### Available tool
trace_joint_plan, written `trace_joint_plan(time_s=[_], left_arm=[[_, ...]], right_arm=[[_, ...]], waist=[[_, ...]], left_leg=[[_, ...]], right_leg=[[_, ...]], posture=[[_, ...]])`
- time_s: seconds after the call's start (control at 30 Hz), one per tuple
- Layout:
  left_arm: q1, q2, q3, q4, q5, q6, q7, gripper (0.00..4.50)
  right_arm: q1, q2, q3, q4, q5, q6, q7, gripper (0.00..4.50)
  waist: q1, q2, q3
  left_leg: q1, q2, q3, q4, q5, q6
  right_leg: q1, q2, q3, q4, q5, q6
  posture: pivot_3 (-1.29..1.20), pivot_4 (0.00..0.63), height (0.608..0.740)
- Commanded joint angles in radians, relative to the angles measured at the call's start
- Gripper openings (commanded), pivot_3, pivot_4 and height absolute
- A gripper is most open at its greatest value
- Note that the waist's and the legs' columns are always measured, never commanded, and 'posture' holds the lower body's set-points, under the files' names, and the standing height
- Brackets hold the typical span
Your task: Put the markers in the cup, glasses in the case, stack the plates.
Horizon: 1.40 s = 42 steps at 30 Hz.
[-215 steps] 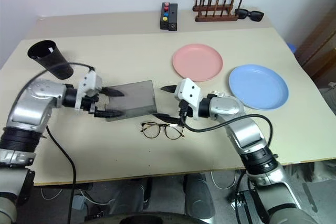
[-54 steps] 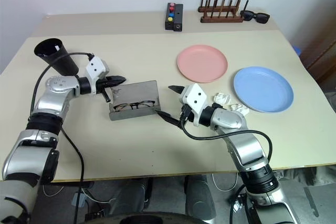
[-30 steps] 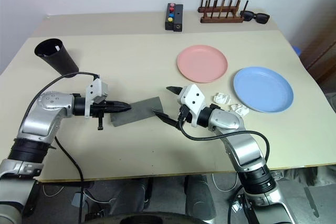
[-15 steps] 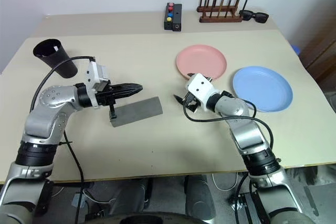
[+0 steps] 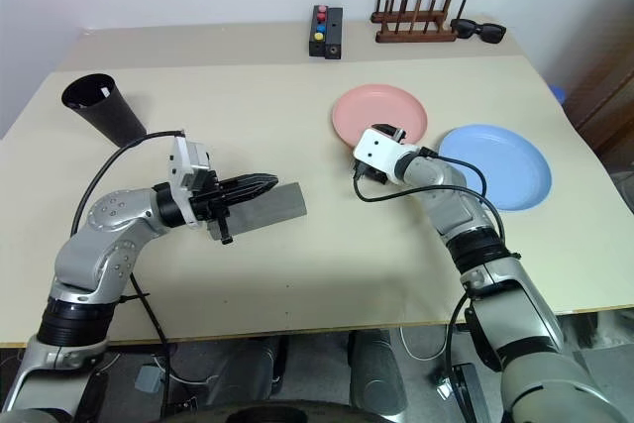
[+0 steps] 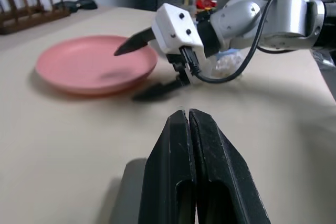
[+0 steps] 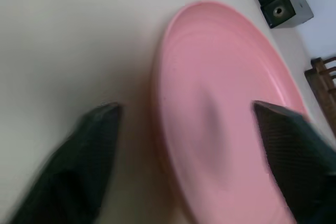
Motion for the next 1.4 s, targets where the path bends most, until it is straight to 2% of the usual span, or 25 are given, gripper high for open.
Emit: trace_joint_plan(time_s=[0.03,0.17,0.37,0.53,0.7,0.83,1.03,1.17,1.4], left_arm=[[0.010,-0.005,0.034,-0.043,-0.043,0.013,0.026,0.00],[0.015,-0.008,0.032,-0.047,-0.054,0.015,0.044,0.00],[0.012,-0.004,0.026,-0.041,-0.061,0.008,0.052,0.00],[0.004,-0.010,0.023,-0.032,-0.059,-0.001,0.054,0.00],[0.006,-0.024,0.001,-0.031,-0.069,0.006,0.047,0.00],[-0.001,-0.045,-0.027,-0.011,-0.067,0.006,0.032,0.00],[-0.042,-0.073,-0.067,0.034,-0.053,-0.009,-0.001,0.00],[-0.058,-0.084,-0.082,0.058,-0.042,-0.023,-0.014,0.00],[-0.066,-0.092,-0.086,0.068,-0.040,-0.024,-0.015,0.00]], right_arm=[[-0.043,0.002,0.011,0.049,-0.036,-0.082,-0.019,2.14],[-0.048,0.001,0.023,0.071,-0.067,-0.140,-0.025,0.07],[-0.045,-0.006,0.021,0.057,-0.087,-0.196,-0.032,0.07],[-0.005,-0.062,-0.027,-0.148,-0.071,-0.184,0.009,0.07],[0.119,-0.169,-0.189,-0.417,0.051,0.004,0.118,0.07],[0.307,-0.302,-0.365,-0.570,0.137,0.148,0.201,0.07],[0.536,-0.397,-0.528,-0.631,0.189,0.218,0.233,0.07],[0.613,-0.396,-0.547,-0.654,0.207,0.231,0.241,0.07],[0.610,-0.375,-0.520,-0.640,0.232,0.252,0.234,0.07]], waist=[[0.000,0.000,0.000],[0.000,0.000,0.000],[-0.001,0.000,0.000],[0.001,0.001,0.000],[0.012,0.001,0.000],[0.014,0.001,0.000],[0.000,0.002,0.000],[0.000,0.003,-0.001],[0.009,0.003,0.000]], left_leg=[[0.000,0.000,0.000,0.000,0.000,0.000],[0.000,0.000,0.000,0.000,0.000,0.000],[0.000,0.000,0.000,0.000,0.000,0.000],[0.000,0.000,0.000,0.000,0.000,0.000],[-0.001,0.000,-0.001,0.000,0.000,0.000],[-0.001,-0.001,-0.001,0.001,0.000,0.000],[0.002,-0.001,0.000,0.001,0.000,0.000],[0.003,0.000,0.001,0.000,0.000,0.000],[0.002,0.000,0.001,0.001,0.000,0.000]], right_leg=[[0.000,0.000,0.000,0.000,0.000,0.000],[0.000,0.000,0.000,0.000,0.000,0.000],[0.000,0.000,0.000,0.000,0.000,0.000],[0.000,0.000,0.000,0.000,0.000,0.000],[0.000,0.000,0.000,-0.002,0.000,0.000],[0.004,-0.001,0.000,-0.006,-0.001,-0.002],[0.006,-0.001,0.000,-0.005,-0.002,-0.003],[0.006,-0.001,0.000,-0.004,-0.002,-0.003],[0.006,-0.001,0.000,-0.005,-0.002,-0.003]], posture=[[0.00,0.150,0.739],[0.00,0.150,0.739],[0.00,0.150,0.739],[0.00,0.150,0.739],[0.00,0.150,0.739],[0.00,0.150,0.739],[0.00,0.150,0.739],[0.00,0.150,0.739],[0.00,0.150,0.739]])
